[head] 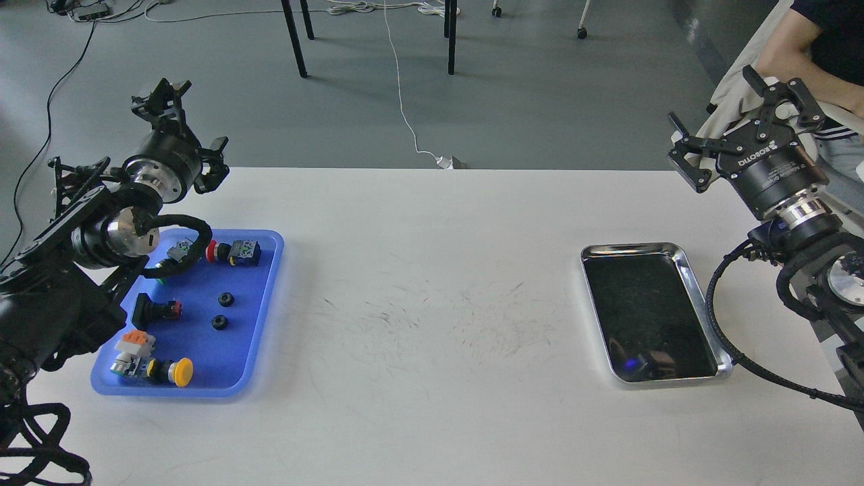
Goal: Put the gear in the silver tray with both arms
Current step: 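Raise the left gripper and move it over the blue tray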
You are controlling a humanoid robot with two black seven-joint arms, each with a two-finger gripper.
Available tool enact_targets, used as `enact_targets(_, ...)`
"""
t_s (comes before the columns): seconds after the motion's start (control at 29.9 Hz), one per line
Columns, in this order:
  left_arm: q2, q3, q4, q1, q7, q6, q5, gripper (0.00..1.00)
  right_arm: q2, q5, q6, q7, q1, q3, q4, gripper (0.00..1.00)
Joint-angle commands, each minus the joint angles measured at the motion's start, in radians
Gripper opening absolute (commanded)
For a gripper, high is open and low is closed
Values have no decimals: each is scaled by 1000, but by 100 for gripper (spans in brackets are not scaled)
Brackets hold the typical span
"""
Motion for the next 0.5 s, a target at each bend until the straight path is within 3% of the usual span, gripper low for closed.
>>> enact_targets(0.0, 0, -2, 0, -3, -3, 0, -1, 99, 1, 1, 0, 0, 1, 0, 1, 99)
enact_targets(0.47, 11, -5, 5, -5, 6, -31, -2, 99, 1, 1, 0, 0, 1, 0, 3, 99)
